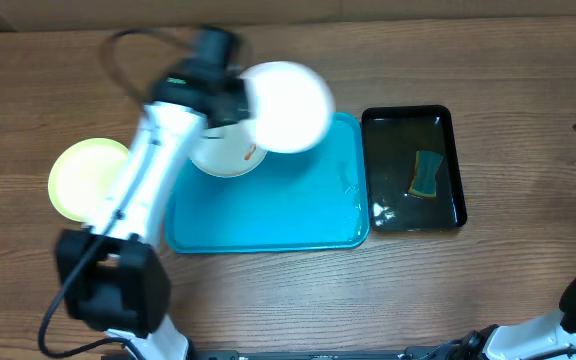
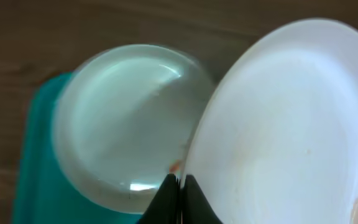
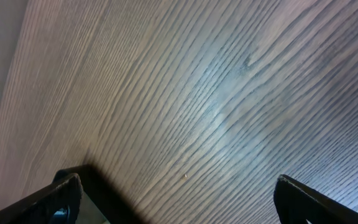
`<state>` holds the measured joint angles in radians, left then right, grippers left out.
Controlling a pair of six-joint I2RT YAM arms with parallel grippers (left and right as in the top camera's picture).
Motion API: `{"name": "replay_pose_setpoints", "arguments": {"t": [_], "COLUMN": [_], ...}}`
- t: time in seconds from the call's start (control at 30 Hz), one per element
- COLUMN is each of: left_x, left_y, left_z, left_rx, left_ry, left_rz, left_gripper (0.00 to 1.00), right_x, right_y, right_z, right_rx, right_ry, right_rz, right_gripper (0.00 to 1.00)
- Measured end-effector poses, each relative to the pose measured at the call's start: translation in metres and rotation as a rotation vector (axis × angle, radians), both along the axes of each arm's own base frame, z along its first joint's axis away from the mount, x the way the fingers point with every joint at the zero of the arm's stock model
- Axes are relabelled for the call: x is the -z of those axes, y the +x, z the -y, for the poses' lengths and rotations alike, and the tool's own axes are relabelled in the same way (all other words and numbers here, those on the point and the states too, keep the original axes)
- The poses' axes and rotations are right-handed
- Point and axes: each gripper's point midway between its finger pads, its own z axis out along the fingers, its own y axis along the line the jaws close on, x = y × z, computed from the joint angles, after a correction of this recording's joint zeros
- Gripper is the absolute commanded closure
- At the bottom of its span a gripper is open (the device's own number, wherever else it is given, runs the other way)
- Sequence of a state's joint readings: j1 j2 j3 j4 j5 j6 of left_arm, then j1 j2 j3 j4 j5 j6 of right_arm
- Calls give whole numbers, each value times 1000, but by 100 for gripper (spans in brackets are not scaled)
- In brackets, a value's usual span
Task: Clean dirty plates on tray and stack at the side
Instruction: 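Carry the white plate left and stack it on the yellow plate, then release the plate and move left gripper to the remaining white plate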
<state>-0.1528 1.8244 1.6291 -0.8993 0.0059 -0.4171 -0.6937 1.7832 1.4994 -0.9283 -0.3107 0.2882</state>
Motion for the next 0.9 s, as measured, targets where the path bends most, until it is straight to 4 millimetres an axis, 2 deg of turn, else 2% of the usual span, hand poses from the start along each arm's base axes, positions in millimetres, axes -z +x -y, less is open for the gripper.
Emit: {"name": "replay_pose_setpoints", "arguments": {"t": [0.1, 0.13, 0.33, 0.4, 0.5, 0.57, 0.67, 0.9], "left_x": [8, 10, 18, 19, 20, 23, 34, 68], "left_y": [-13, -18, -71, -91, -120, -136, -151, -156], "left_z": [-73, -90, -218, -254, -296, -316, -331, -325], "left_rx": [-183, -227, -583, -686, -815, -877, -930, -927], "left_ry": [-38, -45, -109, -123, -141, -148, -157, -163], "left_rz": [-87, -106, -201, -214, -221, -221, -227, -248], "left_gripper": [96, 96, 96, 96, 96, 96, 96, 96], "right_x": [0, 0, 0, 0, 0, 0, 0, 0], "right_y": [0, 0, 0, 0, 0, 0, 0, 0], "right_z": [0, 0, 0, 0, 0, 0, 0, 0], "right_rx": [0, 0, 0, 0, 0, 0, 0, 0], "right_ry": [-1, 0, 0, 0, -1, -1, -1, 0], "right_rz": [0, 0, 0, 0, 0, 0, 1, -1], "right_gripper": [0, 0, 0, 0, 0, 0, 0, 0]}}
